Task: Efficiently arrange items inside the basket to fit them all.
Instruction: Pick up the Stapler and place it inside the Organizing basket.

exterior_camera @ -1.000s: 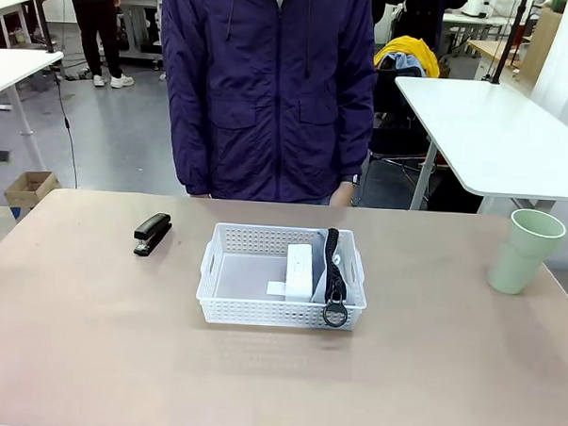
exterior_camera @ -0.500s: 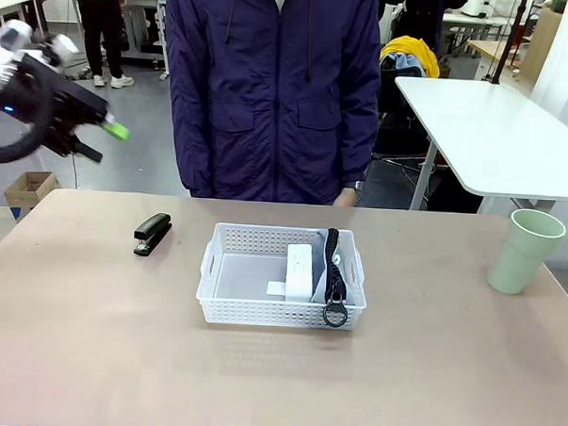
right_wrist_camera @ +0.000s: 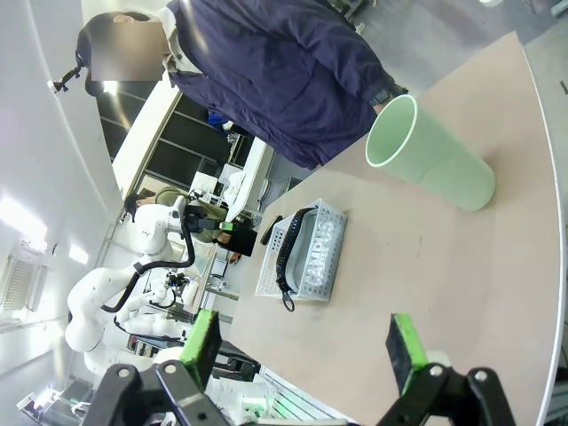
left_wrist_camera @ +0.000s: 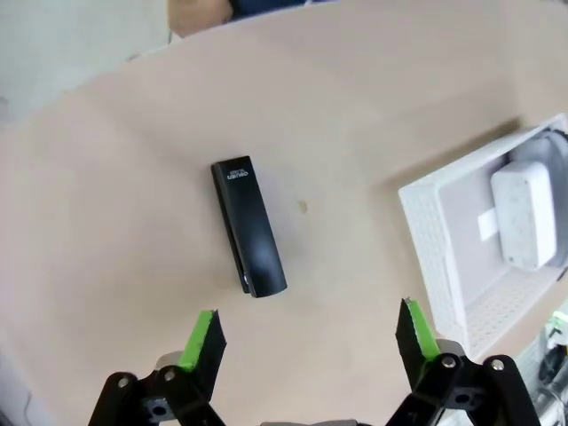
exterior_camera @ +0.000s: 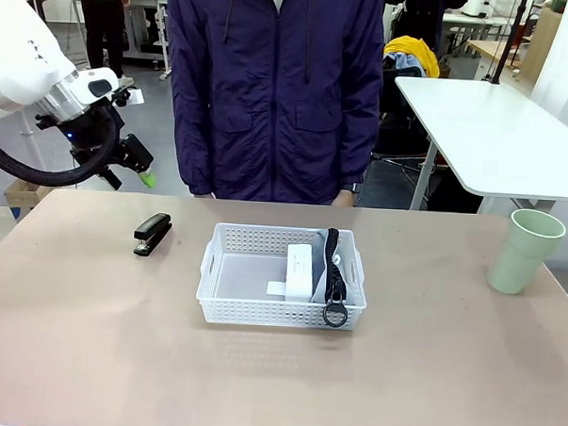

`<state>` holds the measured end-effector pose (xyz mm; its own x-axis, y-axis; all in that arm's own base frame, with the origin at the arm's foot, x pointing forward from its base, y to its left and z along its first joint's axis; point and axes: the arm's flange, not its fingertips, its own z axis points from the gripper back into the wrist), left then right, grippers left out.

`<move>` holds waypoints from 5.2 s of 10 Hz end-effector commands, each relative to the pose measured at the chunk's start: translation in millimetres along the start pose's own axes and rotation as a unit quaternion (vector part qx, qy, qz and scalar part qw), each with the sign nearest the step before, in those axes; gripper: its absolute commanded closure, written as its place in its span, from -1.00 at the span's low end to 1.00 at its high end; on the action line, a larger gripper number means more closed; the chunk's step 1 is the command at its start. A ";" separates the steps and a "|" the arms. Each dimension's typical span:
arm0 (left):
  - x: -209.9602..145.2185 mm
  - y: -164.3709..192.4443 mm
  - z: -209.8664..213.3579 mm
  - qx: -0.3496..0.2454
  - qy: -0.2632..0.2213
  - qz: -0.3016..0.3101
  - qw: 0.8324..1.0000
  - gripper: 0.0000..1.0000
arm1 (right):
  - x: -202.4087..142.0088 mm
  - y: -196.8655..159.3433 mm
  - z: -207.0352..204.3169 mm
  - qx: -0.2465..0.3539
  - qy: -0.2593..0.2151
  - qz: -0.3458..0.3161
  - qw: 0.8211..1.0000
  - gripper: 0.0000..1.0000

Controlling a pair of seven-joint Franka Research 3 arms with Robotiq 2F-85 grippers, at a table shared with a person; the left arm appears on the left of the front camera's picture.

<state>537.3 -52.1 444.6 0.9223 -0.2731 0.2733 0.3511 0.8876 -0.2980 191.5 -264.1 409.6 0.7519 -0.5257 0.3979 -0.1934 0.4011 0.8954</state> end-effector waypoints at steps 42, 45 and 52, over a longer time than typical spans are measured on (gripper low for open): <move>42.3 13.3 -143.5 0.122 0.140 0.000 0.983 1.00 | 0.5 0.5 -1.9 0.008 -0.008 0.013 1.000 -1.00; 35.6 13.4 -91.6 0.086 0.114 -0.003 0.990 1.00 | 0.5 0.5 -1.9 0.008 -0.008 0.013 1.000 -1.00; -157.9 -25.8 -6.9 0.017 0.050 -0.105 0.993 1.00 | 0.5 0.5 -1.9 0.008 -0.008 0.013 1.000 -1.00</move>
<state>397.9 -38.4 412.2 0.8714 -0.4600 0.1706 0.4901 0.8325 -0.2585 191.5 -264.1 409.4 0.7524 -0.5256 0.3971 -0.1927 0.4009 0.8956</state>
